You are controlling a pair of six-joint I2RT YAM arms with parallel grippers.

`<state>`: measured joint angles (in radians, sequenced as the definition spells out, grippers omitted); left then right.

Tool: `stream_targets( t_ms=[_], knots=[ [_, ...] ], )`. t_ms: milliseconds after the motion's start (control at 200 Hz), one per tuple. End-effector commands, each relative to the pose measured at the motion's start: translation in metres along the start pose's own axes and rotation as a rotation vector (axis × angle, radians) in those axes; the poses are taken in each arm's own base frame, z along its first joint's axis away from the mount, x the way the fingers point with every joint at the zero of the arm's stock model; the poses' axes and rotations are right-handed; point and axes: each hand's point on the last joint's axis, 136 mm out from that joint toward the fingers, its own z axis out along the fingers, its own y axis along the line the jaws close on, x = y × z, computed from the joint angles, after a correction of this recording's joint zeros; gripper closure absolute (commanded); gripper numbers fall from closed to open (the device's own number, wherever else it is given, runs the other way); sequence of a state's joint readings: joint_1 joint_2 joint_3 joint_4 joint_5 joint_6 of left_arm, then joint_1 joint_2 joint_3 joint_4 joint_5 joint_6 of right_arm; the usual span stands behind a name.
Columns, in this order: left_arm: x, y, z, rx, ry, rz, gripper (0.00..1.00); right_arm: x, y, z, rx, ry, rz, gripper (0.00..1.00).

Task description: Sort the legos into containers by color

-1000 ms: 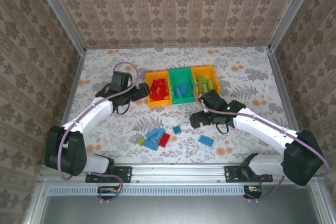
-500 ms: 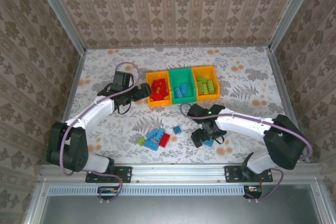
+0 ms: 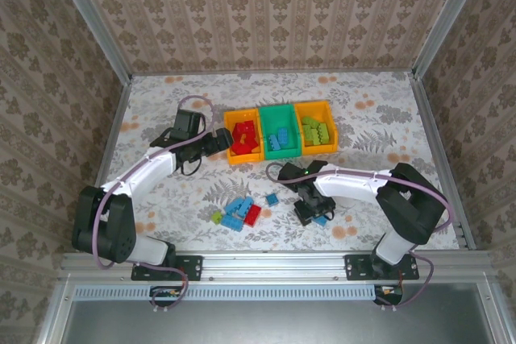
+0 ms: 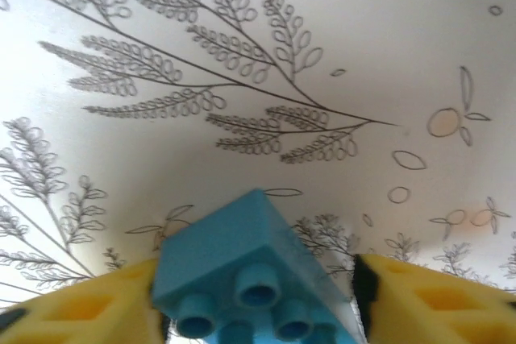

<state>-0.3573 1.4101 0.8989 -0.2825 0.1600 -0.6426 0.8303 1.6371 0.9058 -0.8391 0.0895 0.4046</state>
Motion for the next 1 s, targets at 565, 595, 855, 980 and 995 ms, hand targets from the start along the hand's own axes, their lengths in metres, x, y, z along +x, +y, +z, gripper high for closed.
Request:
stream_targets(
  t_ms=[565,595,855,980,995],
  knots=[
    [-0.007,0.007,-0.012,-0.027,-0.036,0.014,0.0,-0.077,0.02,-0.031,-0.175,-0.264,0.156,0.73],
    [-0.006,0.007,-0.013,-0.029,-0.036,0.017,0.0,-0.088,0.022,-0.038,-0.213,-0.301,0.181,0.74],
    [0.001,0.011,-0.021,-0.035,-0.035,0.059,0.0,-0.179,-0.006,-0.1,-0.41,-0.577,0.428,0.74],
    [0.008,0.006,-0.022,-0.009,-0.018,0.109,0.0,-0.21,-0.019,-0.117,-0.452,-0.621,0.483,0.75],
    [0.01,0.005,-0.022,-0.006,-0.016,0.118,0.0,-0.214,-0.02,-0.119,-0.455,-0.627,0.487,0.75]
  ],
)
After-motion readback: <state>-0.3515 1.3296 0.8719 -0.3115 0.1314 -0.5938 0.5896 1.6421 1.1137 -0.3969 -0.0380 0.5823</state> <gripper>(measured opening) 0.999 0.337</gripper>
